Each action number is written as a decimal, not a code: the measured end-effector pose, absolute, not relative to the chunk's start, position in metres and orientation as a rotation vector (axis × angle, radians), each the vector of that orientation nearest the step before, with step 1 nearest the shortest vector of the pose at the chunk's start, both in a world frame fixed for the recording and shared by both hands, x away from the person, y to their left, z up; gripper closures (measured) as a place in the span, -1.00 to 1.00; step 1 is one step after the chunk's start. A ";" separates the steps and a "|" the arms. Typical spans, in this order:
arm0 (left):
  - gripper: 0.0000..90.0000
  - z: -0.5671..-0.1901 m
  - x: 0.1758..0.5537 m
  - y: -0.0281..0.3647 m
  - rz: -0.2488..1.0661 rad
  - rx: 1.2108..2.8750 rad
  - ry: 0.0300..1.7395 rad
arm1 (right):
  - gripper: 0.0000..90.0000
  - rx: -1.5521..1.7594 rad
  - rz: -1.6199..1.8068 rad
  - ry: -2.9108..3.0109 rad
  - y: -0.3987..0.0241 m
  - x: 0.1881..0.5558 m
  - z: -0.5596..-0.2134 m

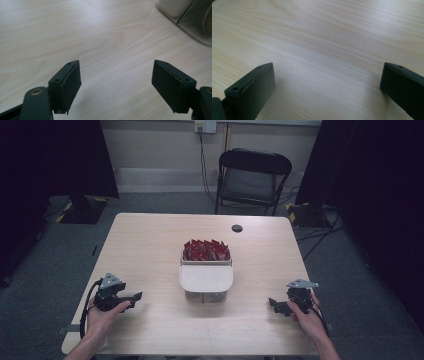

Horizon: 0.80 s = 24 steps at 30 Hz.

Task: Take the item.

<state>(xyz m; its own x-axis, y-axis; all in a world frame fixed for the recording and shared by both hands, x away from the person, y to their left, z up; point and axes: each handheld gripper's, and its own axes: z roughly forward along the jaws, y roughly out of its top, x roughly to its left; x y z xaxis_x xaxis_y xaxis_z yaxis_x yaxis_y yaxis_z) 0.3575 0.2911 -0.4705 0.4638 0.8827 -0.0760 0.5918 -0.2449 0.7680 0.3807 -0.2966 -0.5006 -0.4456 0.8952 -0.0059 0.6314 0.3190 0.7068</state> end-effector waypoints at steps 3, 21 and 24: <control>-0.44 -0.466 0.362 0.289 0.484 1.933 1.218 | -1.00 1.355 0.903 2.193 -0.297 0.381 -0.501; -0.42 -0.441 0.380 0.267 0.411 1.919 1.161 | -1.00 1.355 0.903 2.193 -0.297 0.381 -0.501; -0.43 -0.438 0.383 0.263 0.414 1.911 1.137 | -1.00 1.354 0.903 2.193 -0.297 0.381 -0.501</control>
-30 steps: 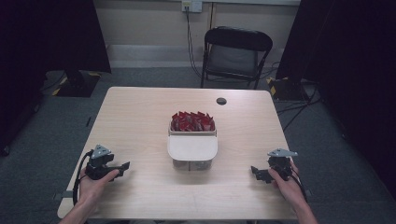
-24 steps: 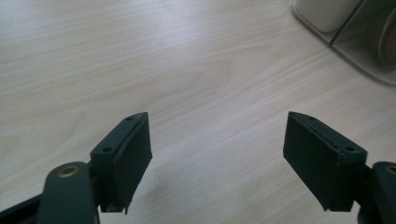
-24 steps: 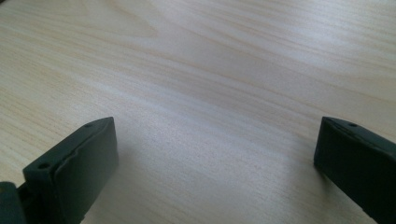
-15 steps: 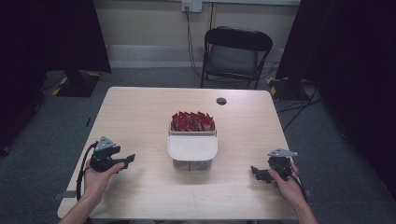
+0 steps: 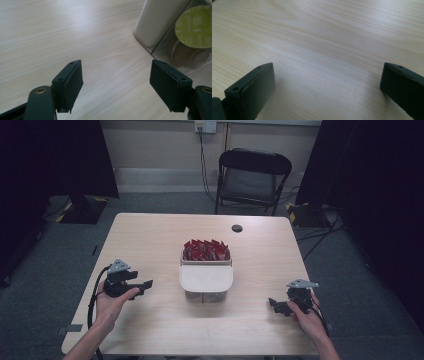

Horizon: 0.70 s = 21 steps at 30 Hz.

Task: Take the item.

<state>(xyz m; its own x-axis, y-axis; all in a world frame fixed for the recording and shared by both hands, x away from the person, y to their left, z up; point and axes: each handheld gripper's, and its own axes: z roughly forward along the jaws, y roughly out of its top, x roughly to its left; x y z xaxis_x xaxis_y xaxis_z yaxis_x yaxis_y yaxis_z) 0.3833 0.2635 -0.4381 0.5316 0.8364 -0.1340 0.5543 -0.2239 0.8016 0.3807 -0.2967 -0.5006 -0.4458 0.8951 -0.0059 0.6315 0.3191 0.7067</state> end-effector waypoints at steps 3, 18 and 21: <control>-0.44 -0.433 0.386 0.259 0.416 1.902 1.104 | -1.00 1.355 0.903 2.193 -0.297 0.381 -0.501; -0.47 -0.422 0.392 0.231 0.420 1.936 0.989 | -1.00 1.355 0.903 2.193 -0.297 0.381 -0.501; -0.47 -0.418 0.393 0.228 0.409 1.926 0.973 | -1.00 1.354 0.903 2.193 -0.297 0.381 -0.501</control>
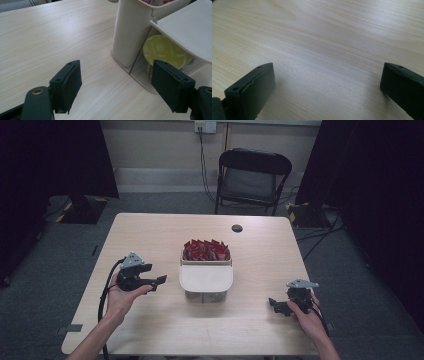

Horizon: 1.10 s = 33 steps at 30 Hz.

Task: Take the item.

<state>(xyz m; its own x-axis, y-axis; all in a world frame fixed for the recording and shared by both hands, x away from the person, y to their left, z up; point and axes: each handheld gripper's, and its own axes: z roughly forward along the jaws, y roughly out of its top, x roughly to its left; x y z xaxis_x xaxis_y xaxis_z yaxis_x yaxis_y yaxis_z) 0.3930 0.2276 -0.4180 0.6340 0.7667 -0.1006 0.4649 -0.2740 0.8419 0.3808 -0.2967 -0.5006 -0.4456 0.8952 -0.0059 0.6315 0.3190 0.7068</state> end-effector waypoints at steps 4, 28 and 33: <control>-0.47 -0.410 0.395 0.224 0.398 1.911 0.946 | -1.00 1.355 0.903 2.193 -0.297 0.381 -0.501; -0.36 -0.380 0.417 0.201 0.386 1.908 0.875 | -1.00 1.355 0.903 2.193 -0.297 0.381 -0.501; -0.34 -0.382 0.421 0.194 0.383 1.907 0.847 | -1.00 1.355 0.903 2.193 -0.297 0.381 -0.501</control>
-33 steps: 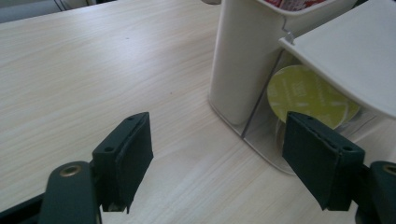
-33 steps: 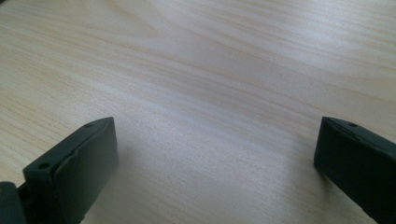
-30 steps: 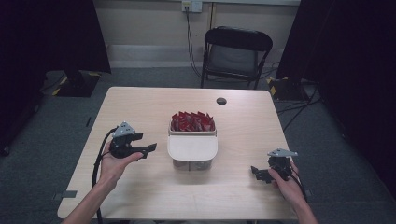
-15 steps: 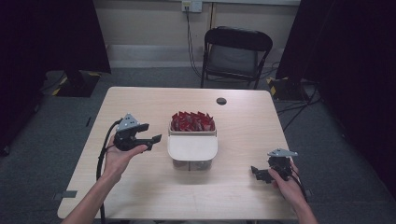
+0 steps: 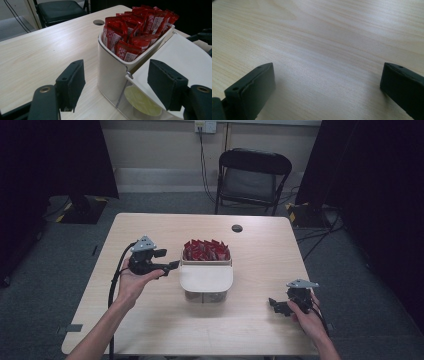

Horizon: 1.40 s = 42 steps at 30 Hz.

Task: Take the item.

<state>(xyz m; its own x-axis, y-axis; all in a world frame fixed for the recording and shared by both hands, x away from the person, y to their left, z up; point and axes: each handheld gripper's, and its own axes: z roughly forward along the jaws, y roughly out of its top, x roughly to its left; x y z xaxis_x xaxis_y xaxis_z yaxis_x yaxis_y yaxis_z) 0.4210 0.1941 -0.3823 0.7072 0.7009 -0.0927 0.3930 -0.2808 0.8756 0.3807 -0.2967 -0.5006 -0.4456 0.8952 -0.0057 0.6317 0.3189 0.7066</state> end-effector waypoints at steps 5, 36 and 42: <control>-0.40 -0.381 0.424 0.191 0.389 1.886 0.833 | -1.00 1.355 0.903 2.193 -0.297 0.381 -0.501; 0.46 -0.382 0.447 0.169 0.287 1.923 0.781 | -1.00 1.355 0.904 2.194 -0.297 0.381 -0.501; 0.71 -0.381 0.447 0.165 0.298 1.934 0.769 | -1.00 1.354 0.904 2.194 -0.297 0.381 -0.501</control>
<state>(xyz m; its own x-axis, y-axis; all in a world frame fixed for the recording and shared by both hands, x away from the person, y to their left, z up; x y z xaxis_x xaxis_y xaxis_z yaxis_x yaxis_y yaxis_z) 0.4467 0.1652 -0.3814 0.7681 0.6292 -0.1187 0.3849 -0.3055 0.8709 0.3807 -0.2967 -0.5006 -0.4461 0.8949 -0.0058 0.6312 0.3193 0.7069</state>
